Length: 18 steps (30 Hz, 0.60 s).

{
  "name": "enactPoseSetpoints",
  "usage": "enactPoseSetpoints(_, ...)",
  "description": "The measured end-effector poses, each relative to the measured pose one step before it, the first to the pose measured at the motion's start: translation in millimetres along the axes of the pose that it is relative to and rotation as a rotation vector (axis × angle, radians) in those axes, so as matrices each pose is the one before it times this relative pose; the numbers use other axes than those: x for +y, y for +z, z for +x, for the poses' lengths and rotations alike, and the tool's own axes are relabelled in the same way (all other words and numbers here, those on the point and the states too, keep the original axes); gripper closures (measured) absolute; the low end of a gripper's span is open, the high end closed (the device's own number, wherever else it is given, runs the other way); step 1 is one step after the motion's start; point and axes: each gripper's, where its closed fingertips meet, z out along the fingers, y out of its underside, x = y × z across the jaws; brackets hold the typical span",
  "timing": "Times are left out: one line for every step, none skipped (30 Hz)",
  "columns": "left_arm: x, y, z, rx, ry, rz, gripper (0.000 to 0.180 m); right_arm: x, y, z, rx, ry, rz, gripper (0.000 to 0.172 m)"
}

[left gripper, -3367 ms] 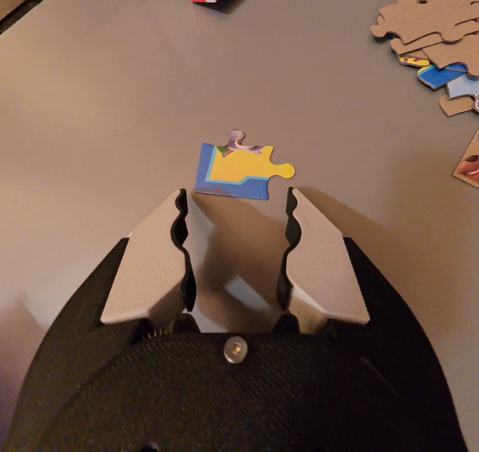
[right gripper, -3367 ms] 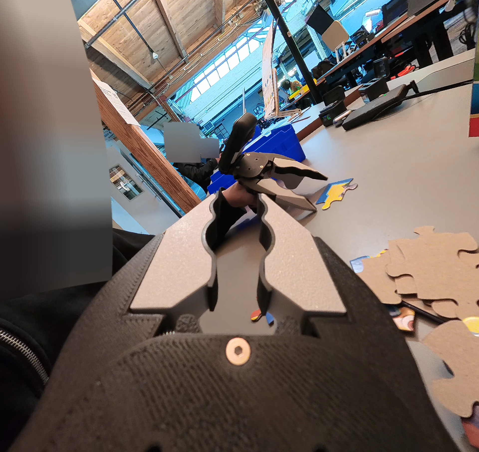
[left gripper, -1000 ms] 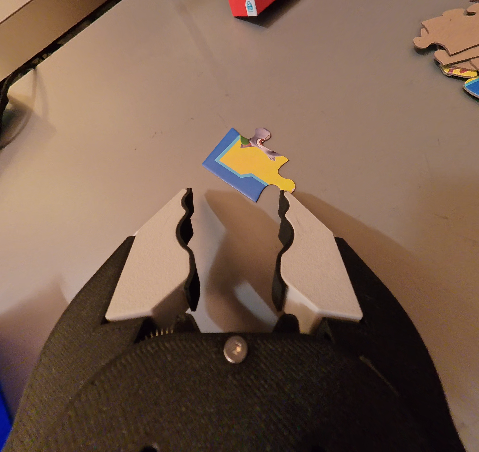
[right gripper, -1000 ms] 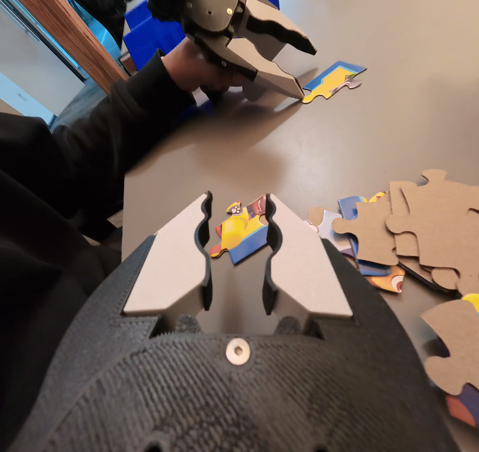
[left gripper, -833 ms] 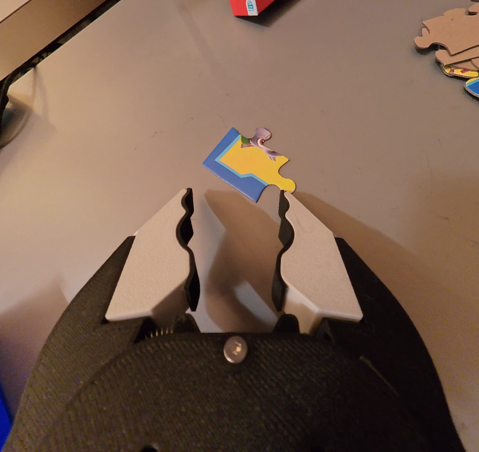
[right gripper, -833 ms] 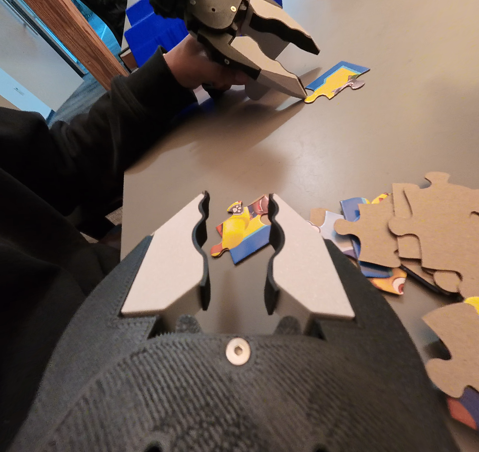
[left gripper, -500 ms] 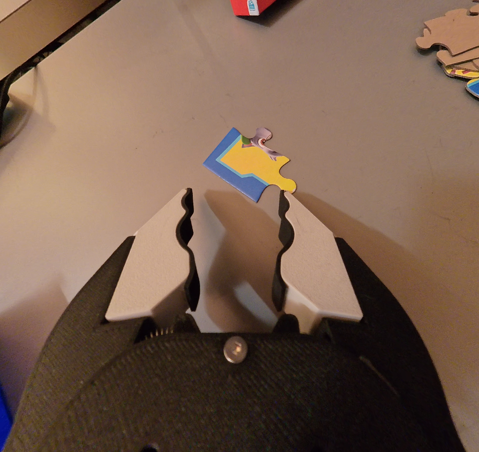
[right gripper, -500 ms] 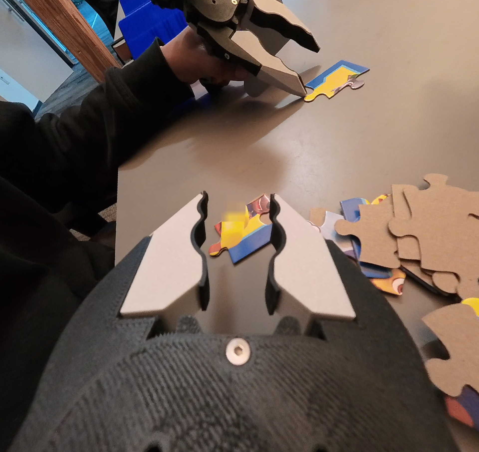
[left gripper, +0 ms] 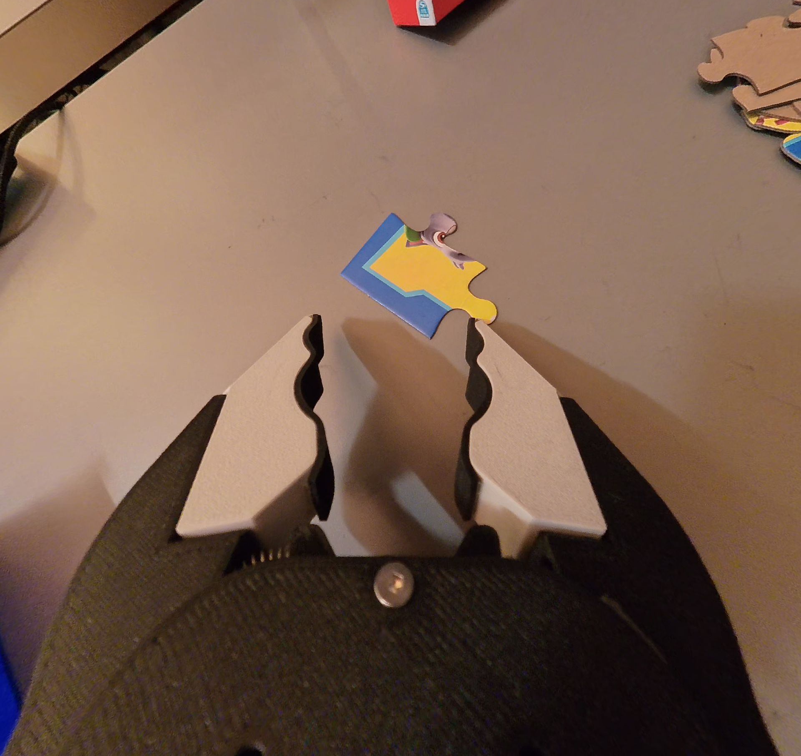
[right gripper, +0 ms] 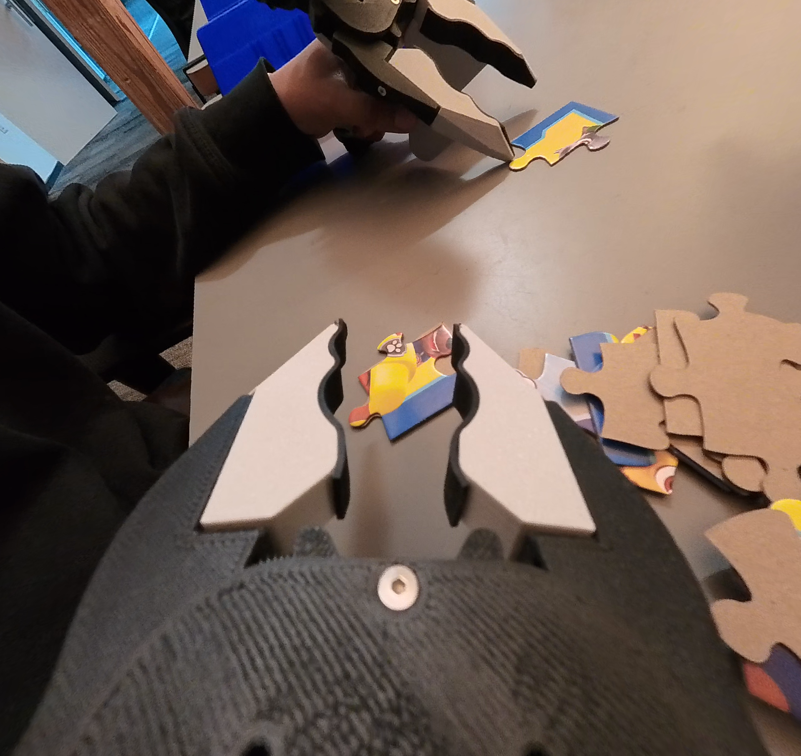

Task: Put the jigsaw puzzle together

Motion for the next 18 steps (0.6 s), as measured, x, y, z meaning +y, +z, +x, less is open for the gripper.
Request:
enactPoseSetpoints(0.04, 0.02, -0.09, 0.0005, -0.0005, -0.0003, 0.116, 0.02, -0.01, 0.03, 0.0002, -0.0001, -0.0002, 0.123)
enactPoseSetpoints(0.03, 0.01, 0.02, 0.0005, -0.0007, -0.0002, 0.116, 0.02, -0.01, -0.05, -0.0003, 0.0002, -0.0002, 0.123)
enactPoseSetpoints(0.03, 0.0, -0.04, 0.0002, -0.0004, -0.0002, 0.116, -0.05, 0.07, -0.05, -0.0005, 0.0003, 0.0, 0.123)
enactPoseSetpoints(0.02, 0.01, -0.04, 0.0003, -0.0003, -0.0001, 0.116, -0.01, -0.05, -0.1, -0.001, 0.0006, 0.0001, 0.123)
enactPoseSetpoints(0.02, -0.01, 0.06, 0.0003, -0.0003, -0.0001, 0.116, -0.04, 0.0, -0.03, -0.001, 0.0004, -0.0001, 0.123)
enactPoseSetpoints(0.02, 0.01, -0.04, 0.0003, -0.0002, -0.0001, 0.116, 0.04, -0.02, -0.15, -0.0011, -0.0001, -0.0003, 0.122)
enactPoseSetpoints(0.01, 0.0, 0.03, 0.0001, -0.0002, -0.0001, 0.116, 0.09, 0.08, -0.21, -0.0019, 0.0002, -0.0004, 0.122)
enactPoseSetpoints(0.01, 0.02, -0.06, 0.0002, -0.0001, 0.0, 0.116, 0.05, -0.08, -0.41, -0.0033, 0.0005, -0.0003, 0.121)
enactPoseSetpoints(0.01, -0.01, 0.02, 0.0, -0.0003, -0.0001, 0.116, 0.22, -0.2, -0.41, -0.0047, 0.0003, -0.001, 0.119)
enactPoseSetpoints(-0.08, -0.06, -0.02, 0.0, 0.0, 0.0001, 0.116, 0.7, -0.57, -0.15, -0.0029, -0.0017, -0.0032, 0.117)
enactPoseSetpoints(0.04, -0.06, 0.02, 0.0002, -0.0002, 0.0002, 0.116, 1.15, -0.92, 0.35, 0.0003, -0.0046, -0.0054, 0.116)
enactPoseSetpoints(-0.01, 0.02, -0.03, 0.0003, -0.0004, 0.0001, 0.116, 1.37, -1.01, 0.3, 0.0, -0.0064, -0.0065, 0.115)
enactPoseSetpoints(0.0, 0.04, 0.06, 0.0003, -0.0002, -0.0005, 0.116, 1.34, -0.88, -0.14, -0.0026, -0.0075, -0.0063, 0.114)
enactPoseSetpoints(0.05, -0.06, 0.01, 0.0002, 0.0, 0.0001, 0.116, 1.2, -0.74, -0.39, -0.0035, -0.0079, -0.0063, 0.114)
enactPoseSetpoints(-0.01, 0.01, 0.11, 0.0008, 0.0001, 0.0001, 0.116, 1.38, -0.42, -0.26, -0.0026, -0.0074, -0.0076, 0.113)
enactPoseSetpoints(-0.01, 0.06, -0.01, 0.0006, 0.0001, -0.0004, 0.116, 1.49, 0.22, -0.3, -0.0022, -0.0066, -0.0097, 0.113)
enactPoseSetpoints(-0.01, 0.0, 0.03, 0.0002, 0.0, 0.0, 0.116, 1.7, 0.73, -0.75, -0.0041, -0.0058, -0.0118, 0.112)
enactPoseSetpoints(0.09, 0.06, 0.08, 0.0005, 0.0, -0.0001, 0.116, 1.79, 1.15, -0.9, -0.0036, -0.0057, -0.0134, 0.112)
